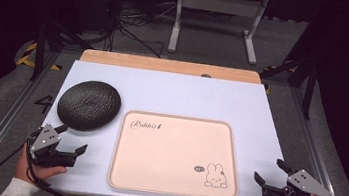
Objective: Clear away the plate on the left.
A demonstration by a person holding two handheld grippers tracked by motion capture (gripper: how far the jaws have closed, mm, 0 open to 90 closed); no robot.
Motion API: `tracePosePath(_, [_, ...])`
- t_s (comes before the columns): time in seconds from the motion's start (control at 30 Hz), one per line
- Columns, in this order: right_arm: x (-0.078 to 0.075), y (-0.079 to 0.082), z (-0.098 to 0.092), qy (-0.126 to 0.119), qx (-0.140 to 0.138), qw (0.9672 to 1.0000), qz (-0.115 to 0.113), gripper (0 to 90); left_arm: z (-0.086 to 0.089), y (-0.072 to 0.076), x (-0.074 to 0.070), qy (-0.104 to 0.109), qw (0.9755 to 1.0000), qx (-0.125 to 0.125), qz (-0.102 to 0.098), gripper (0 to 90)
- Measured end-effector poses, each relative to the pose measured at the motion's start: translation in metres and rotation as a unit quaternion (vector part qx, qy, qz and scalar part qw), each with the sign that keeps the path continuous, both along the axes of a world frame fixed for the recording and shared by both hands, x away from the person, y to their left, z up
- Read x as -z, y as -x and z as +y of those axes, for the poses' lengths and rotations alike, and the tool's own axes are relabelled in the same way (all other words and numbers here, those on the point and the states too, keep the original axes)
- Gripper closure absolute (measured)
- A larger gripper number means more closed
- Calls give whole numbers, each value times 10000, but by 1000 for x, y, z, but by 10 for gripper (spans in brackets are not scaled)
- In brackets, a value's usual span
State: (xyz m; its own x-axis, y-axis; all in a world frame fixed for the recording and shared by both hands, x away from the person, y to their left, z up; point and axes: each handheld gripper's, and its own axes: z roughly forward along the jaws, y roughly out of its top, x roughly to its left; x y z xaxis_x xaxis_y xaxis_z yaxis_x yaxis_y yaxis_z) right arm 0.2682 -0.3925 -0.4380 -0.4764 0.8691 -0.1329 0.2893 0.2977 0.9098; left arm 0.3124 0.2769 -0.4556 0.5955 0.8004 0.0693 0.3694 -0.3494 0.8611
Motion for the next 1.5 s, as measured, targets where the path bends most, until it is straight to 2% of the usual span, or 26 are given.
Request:
tracePosePath(0.17, [-1, 0, 1, -5, -21, 10000, -8, 100, 0, 2, 0, 4, 10000, 23, -3, 81])
tracePosePath(0.3, [-2, 1, 3, 23, -25, 10000, -9, 100, 0, 2, -1, -131, 9999, 63, -35, 82])
tracePosePath(0.43, [-2, 0, 4, 23, -44, 10000, -4, 100, 0, 2, -1, -140, 9999, 58, -67, 85])
tracePosePath(0.6, [-2, 1, 3, 6, -31, 10000, -4, 101, -2, 0, -1, -312, 9995, 68, -67, 88])
tracePosePath(0.77, [-2, 1, 3, 24, -41, 10000, -6, 101, -2, -4, -1, -370, 9993, 56, -53, 94])
tracePosePath(0.97, [-1, 1, 3, 25, -40, 10000, 7, 101, -2, -10, -2, -582, 9983, 41, -53, 103])
tracePosePath(1.17, [-1, 0, 3, 36, -47, 10000, 13, 102, -7, -16, -4, -934, 9956, -11, -96, 121])
tracePosePath(1.33, [-1, 0, 3, 53, -33, 10000, 23, 103, -10, -21, -5, -1086, 9940, -12, -109, 131])
tracePosePath(1.43, [-1, 1, 4, 74, -43, 10000, 17, 103, -13, -24, -5, -1232, 9923, -35, -119, 137])
tracePosePath(1.5, [-1, 0, 4, 64, -39, 10000, 23, 105, -16, -26, -5, -1382, 9903, -40, -105, 143])
